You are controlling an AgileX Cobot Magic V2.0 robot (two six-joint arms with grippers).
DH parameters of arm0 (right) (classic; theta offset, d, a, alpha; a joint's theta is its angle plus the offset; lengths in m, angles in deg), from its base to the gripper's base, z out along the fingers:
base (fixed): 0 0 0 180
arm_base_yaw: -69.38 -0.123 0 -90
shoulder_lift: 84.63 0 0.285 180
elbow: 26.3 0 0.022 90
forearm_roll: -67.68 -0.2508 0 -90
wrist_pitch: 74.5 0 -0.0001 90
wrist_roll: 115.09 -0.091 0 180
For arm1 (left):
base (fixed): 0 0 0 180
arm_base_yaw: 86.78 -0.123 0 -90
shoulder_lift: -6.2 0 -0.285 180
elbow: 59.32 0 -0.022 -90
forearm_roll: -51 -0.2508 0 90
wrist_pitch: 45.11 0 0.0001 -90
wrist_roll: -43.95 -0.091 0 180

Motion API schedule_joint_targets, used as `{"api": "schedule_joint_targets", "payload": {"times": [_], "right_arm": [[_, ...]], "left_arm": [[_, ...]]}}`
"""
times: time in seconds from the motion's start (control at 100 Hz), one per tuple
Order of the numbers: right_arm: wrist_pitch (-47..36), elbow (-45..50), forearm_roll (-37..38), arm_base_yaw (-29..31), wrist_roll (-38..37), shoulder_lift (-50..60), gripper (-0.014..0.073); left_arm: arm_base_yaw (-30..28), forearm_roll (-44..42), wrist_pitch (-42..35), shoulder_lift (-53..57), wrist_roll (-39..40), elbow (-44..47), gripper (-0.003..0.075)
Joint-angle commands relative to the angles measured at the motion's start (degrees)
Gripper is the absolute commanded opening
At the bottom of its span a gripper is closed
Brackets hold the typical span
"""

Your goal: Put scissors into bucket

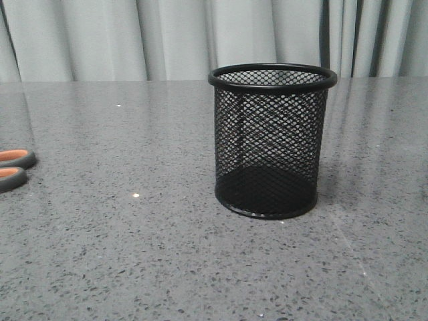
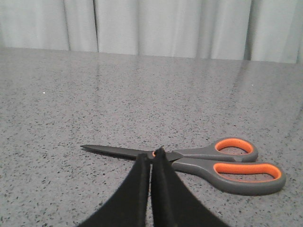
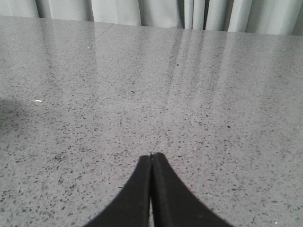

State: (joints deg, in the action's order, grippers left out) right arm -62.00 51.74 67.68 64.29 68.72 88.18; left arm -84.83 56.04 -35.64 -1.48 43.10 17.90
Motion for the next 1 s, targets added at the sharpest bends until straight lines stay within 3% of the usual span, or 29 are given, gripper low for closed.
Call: {"api": "schedule_joint_targets", "payload": {"times": [0.0, 0.99], "right_arm": [[-4.2, 0.3, 0.5, 0.4, 0.0, 1.1, -0.0057], [-8.7, 0.3, 2.8, 0.4, 0.3, 1.1, -0.0057]], "left_arm": [[-0.1, 0.6, -4.2, 1.6, 0.4, 2.4, -0.0020], [-0.1, 0.6, -4.2, 1.6, 0.4, 2.4, -0.0020]]}}
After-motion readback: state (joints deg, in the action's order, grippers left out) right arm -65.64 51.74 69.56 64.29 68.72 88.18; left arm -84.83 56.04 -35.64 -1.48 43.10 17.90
